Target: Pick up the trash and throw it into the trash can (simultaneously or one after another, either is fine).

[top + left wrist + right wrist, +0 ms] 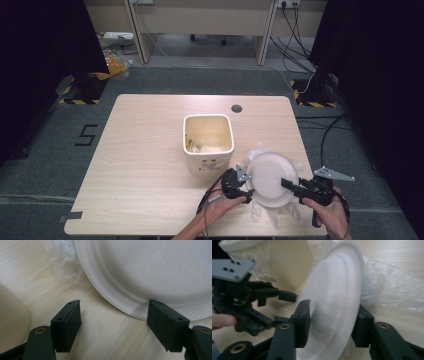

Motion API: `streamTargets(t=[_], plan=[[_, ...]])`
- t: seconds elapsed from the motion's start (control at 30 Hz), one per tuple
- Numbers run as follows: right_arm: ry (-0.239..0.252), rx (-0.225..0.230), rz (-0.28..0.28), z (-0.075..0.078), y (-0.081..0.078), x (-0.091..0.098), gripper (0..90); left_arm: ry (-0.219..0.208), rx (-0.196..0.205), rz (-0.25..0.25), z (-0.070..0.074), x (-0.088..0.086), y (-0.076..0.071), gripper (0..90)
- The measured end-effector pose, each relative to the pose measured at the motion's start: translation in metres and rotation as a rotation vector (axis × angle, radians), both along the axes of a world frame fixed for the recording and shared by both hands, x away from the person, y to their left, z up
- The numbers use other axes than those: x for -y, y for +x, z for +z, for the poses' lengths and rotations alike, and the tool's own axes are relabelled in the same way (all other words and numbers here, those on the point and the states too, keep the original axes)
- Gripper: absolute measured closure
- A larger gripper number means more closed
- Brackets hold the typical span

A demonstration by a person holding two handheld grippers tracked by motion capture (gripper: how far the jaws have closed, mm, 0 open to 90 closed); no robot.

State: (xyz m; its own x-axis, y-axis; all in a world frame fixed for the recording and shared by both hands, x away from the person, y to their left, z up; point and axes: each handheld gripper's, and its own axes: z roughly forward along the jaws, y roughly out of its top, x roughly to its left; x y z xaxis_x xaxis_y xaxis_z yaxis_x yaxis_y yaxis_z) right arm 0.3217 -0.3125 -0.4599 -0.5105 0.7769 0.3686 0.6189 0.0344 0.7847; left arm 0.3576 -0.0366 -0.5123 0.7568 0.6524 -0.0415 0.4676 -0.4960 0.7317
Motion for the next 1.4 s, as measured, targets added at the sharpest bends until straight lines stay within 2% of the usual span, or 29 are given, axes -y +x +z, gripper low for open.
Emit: streamTargets(t=[0.17, 0.23, 0.33, 0.47, 0.57, 0.67, 0.83, 0.93, 1.03, 1.07, 1.2, 1.4], plan=[[0.099, 0.027, 0.045, 0.011, -0.006, -0.002, 72.4, -0.021, 0.0, -0.012, 0.004, -0.015, -0.01, 25.7], [0.114, 0.046, 0.067, 0.015, -0.009, -0.005, 75.7, -0.026, 0.0, -0.011, 0.005, -0.027, -0.015, 25.6], [0.182, 0.057, 0.119, 0.02, -0.012, -0.011, 80.8, -0.039, -0.008, 0.011, 0.006, -0.049, -0.02, 25.6], [0.229, 0.061, 0.165, 0.025, -0.014, -0.02, 82.7, -0.038, -0.002, 0.041, 0.005, -0.076, -0.027, 25.6], [0.241, 0.065, 0.171, 0.027, -0.013, -0.022, 82.8, -0.034, -0.002, 0.043, 0.004, -0.093, -0.03, 25.6], [0.303, 0.062, 0.188, 0.03, -0.012, -0.022, 82.9, -0.029, -0.002, 0.058, 0.004, -0.106, -0.033, 25.6], [0.343, 0.091, 0.202, 0.043, -0.01, -0.023, 82.9, -0.028, -0.002, 0.09, 0.002, -0.126, -0.037, 25.5], [0.351, 0.113, 0.204, 0.053, -0.007, -0.023, 82.9, -0.042, -0.014, 0.109, 0.001, -0.138, -0.038, 25.4], [0.384, 0.122, 0.215, 0.061, -0.001, -0.023, 82.9, -0.048, -0.017, 0.129, 0.0, -0.148, -0.038, 25.2], [0.386, 0.13, 0.215, 0.068, 0.002, -0.024, 82.9, -0.045, -0.016, 0.135, 0.0, -0.152, -0.038, 25.0], [0.402, 0.147, 0.22, 0.078, 0.009, -0.023, 82.9, -0.047, -0.007, 0.166, 0.0, -0.167, -0.037, 24.8], [0.405, 0.172, 0.232, 0.1, 0.023, -0.026, 82.9, -0.024, 0.004, 0.225, 0.0, -0.196, -0.037, 24.3]])
